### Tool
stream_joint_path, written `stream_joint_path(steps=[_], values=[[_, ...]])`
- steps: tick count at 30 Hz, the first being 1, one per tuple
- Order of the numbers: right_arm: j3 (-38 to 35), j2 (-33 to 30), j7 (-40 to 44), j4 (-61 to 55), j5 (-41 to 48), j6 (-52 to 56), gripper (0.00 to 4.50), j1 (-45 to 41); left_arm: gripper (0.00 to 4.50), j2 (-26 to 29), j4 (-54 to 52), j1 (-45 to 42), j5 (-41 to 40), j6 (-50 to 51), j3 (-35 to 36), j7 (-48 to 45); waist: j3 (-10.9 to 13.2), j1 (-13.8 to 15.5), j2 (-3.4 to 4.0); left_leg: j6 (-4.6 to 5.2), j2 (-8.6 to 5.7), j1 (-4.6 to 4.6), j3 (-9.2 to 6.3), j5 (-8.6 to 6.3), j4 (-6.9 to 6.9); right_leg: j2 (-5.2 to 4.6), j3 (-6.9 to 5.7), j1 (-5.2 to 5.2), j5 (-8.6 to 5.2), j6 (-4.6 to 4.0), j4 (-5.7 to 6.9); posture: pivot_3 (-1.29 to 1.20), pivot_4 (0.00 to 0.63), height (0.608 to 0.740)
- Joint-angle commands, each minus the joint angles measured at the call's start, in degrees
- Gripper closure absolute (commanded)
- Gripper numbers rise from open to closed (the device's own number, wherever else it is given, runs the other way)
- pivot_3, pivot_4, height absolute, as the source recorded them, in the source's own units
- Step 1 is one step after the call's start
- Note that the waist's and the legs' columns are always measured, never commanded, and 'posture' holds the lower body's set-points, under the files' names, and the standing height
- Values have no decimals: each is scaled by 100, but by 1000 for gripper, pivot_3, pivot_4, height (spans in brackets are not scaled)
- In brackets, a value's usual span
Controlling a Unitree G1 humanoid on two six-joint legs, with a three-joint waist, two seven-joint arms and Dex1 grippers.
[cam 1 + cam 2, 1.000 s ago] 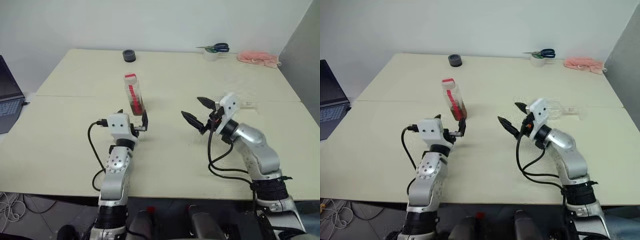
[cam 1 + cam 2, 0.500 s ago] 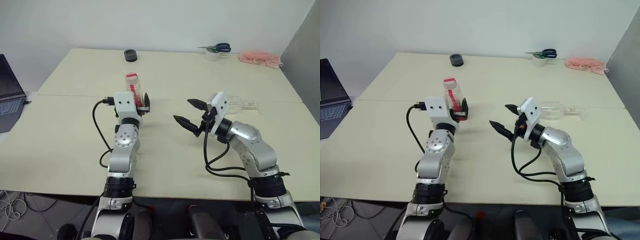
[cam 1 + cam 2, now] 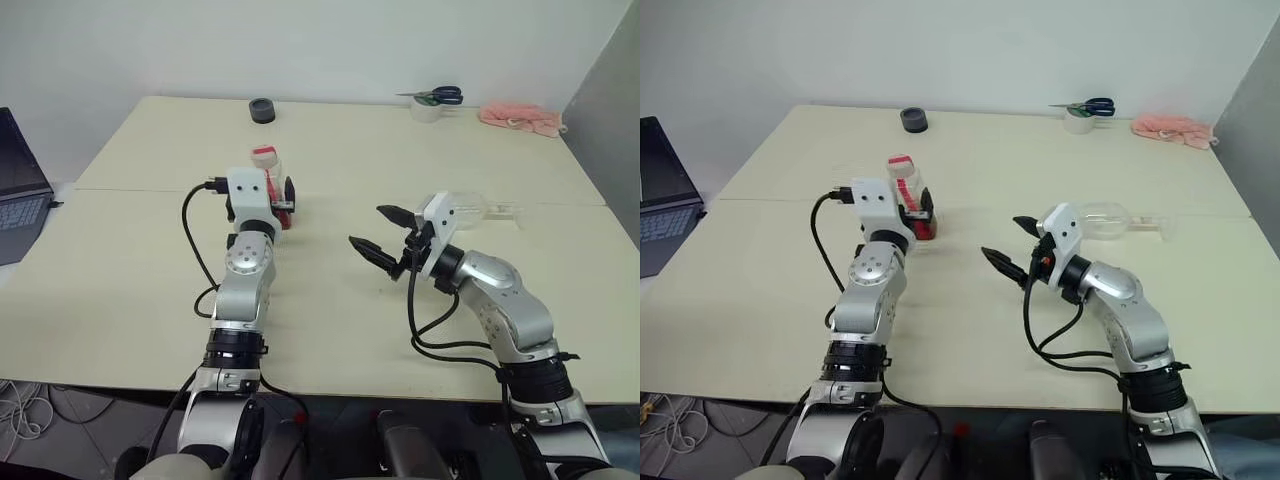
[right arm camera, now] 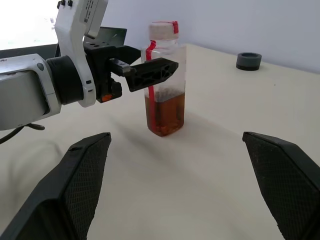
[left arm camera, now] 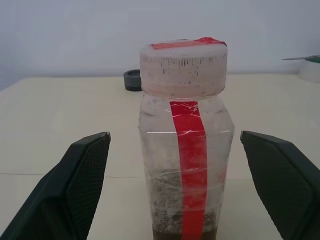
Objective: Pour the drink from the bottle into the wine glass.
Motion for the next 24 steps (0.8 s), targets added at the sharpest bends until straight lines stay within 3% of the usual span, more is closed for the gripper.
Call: stream_joint_path(steps=[1, 24], values=[[-127, 3, -1, -132, 88, -51, 0, -20, 23, 82, 100, -201, 0, -216, 23, -73, 0, -1, 0, 0, 0, 0, 0, 0, 0, 0, -1, 0, 0, 0, 0, 0, 150, 740], [-118, 75, -96, -241, 109, 138, 0, 44, 23, 279, 1750, -1011, -119, -1401, 141, -392, 0, 2, 0, -1, -1, -1, -3, 0, 0, -2, -5, 0, 0, 0, 1, 0, 150, 740]])
